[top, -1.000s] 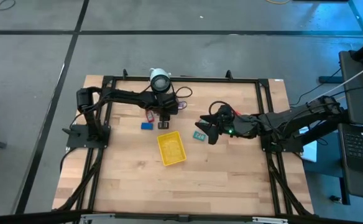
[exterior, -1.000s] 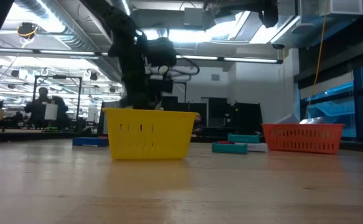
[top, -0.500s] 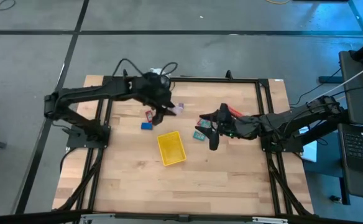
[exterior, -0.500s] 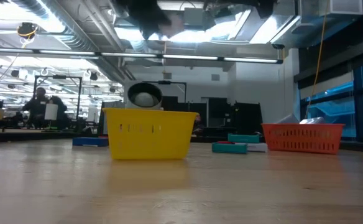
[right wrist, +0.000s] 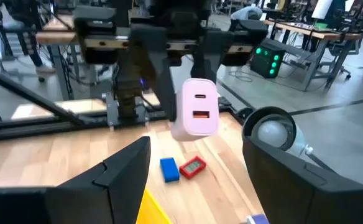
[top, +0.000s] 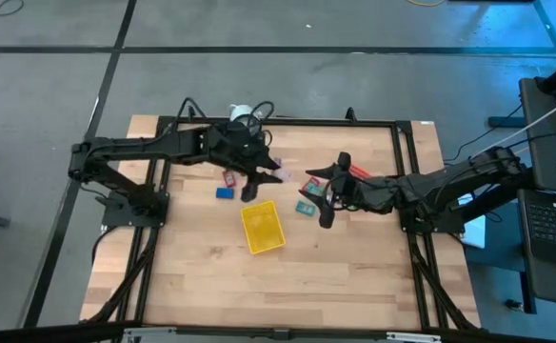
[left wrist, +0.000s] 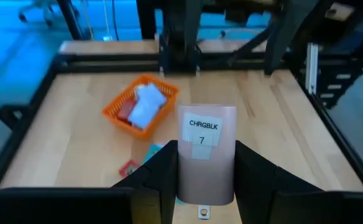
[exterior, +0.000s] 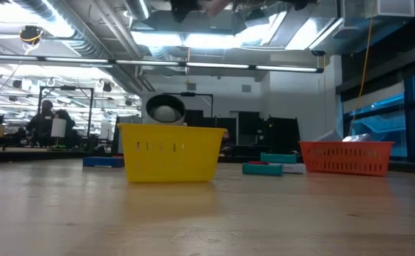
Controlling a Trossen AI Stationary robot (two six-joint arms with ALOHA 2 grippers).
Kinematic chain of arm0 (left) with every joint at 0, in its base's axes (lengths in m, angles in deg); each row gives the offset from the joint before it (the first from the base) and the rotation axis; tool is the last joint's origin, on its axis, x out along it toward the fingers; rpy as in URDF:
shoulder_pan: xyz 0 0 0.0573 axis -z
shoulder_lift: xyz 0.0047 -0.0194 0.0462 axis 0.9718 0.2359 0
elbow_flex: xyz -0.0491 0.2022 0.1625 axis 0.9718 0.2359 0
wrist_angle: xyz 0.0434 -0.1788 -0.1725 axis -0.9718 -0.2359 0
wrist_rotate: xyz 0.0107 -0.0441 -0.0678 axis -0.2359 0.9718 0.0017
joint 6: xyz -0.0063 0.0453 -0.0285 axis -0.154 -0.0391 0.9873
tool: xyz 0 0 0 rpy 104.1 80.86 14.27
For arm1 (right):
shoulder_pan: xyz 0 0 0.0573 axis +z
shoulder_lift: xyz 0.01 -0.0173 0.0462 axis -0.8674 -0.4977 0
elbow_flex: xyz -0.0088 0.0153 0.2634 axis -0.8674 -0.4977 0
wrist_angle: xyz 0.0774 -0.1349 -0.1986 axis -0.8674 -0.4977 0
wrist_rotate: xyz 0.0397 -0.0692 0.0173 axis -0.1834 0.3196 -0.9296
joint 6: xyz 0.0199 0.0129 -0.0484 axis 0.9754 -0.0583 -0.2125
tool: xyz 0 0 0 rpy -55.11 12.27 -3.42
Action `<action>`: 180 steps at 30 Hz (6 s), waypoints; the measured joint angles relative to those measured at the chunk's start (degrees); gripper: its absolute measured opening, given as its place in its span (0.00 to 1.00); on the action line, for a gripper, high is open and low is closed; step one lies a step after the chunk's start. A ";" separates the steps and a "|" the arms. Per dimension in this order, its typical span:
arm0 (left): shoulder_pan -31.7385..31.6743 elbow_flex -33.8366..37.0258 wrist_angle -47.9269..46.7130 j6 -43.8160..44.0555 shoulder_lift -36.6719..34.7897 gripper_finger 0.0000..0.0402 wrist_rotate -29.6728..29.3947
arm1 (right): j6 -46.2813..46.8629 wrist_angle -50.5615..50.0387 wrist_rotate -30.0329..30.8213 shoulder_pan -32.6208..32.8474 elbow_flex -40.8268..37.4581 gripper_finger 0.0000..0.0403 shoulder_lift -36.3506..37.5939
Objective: Pick & Place Office items
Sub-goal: Put the pink charger adapter into the orange basket, then put the violet charger adapter into the orange basket
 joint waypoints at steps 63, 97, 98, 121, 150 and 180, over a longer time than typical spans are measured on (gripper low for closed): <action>8.16 -3.86 -29.85 -0.86 -1.89 0.73 -18.89 | 13.30 -3.81 0.11 -5.04 0.07 0.30 -2.88; 2.90 7.98 -29.72 -0.75 -14.98 0.71 -20.59 | 79.24 -64.14 -5.44 -20.01 -0.02 0.31 -2.91; 2.90 7.97 -29.73 -0.75 -14.98 0.71 -20.59 | 79.16 -64.00 -5.80 -20.30 -0.02 0.31 -3.21; 3.01 7.96 -29.25 -0.75 -15.28 0.71 -19.04 | 63.25 -66.40 -10.58 -21.30 -0.07 0.41 -15.84; 2.48 7.96 -27.53 -0.76 -15.28 0.71 -22.15 | 63.07 -44.95 -7.19 -18.21 1.88 0.58 -7.57; -12.58 7.96 -35.02 1.53 -16.11 0.71 -12.94 | 7.60 -32.26 -23.30 -30.13 30.95 0.59 -41.09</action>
